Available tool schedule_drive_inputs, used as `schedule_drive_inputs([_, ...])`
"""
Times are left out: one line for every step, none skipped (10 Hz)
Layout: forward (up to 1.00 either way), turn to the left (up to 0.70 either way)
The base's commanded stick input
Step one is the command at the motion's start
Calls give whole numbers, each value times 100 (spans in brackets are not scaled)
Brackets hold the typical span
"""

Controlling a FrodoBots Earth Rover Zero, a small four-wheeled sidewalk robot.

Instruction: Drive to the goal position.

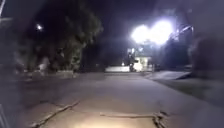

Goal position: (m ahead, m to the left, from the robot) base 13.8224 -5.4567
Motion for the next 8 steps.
schedule_drive_inputs([70, -17])
schedule_drive_inputs([70, -21])
schedule_drive_inputs([70, -25])
schedule_drive_inputs([70, -29])
schedule_drive_inputs([70, -33])
schedule_drive_inputs([70, -35])
schedule_drive_inputs([70, -35])
schedule_drive_inputs([70, -33])
